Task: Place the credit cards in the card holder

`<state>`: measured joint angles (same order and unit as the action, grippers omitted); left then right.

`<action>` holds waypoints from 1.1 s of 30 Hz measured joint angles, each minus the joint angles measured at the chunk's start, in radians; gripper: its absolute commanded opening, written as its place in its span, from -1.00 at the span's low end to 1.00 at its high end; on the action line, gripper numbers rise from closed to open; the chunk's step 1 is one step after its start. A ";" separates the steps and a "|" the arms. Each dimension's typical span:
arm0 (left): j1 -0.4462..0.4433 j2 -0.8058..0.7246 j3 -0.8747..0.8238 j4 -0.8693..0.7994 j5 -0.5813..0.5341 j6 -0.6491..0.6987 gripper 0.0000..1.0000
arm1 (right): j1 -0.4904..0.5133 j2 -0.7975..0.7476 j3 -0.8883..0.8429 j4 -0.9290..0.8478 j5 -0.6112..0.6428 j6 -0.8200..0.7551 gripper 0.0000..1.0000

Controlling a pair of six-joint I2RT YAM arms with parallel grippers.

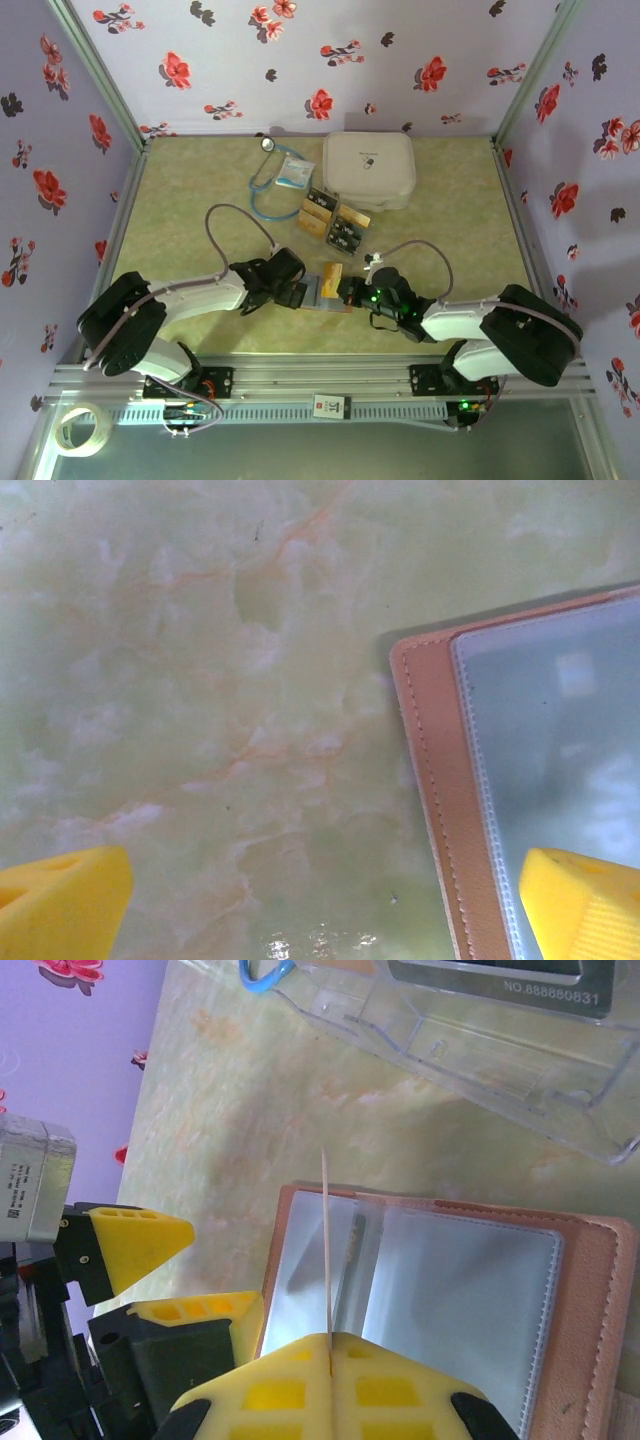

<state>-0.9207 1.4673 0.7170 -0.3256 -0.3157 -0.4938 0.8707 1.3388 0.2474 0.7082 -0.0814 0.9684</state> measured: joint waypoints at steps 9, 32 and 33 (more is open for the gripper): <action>-0.005 0.008 -0.015 0.001 -0.011 -0.005 0.99 | 0.000 0.035 0.000 0.003 -0.001 0.000 -1.00; -0.009 0.008 -0.028 0.005 -0.026 -0.027 0.99 | 0.001 0.081 -0.007 0.131 -0.008 0.011 -1.00; -0.009 0.008 -0.028 0.006 -0.026 -0.027 0.99 | 0.001 0.071 -0.007 0.126 -0.006 0.010 -1.00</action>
<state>-0.9298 1.4754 0.6888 -0.3199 -0.3412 -0.5213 0.8715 1.4094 0.2401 0.8341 -0.0872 0.9783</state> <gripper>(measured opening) 0.997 0.039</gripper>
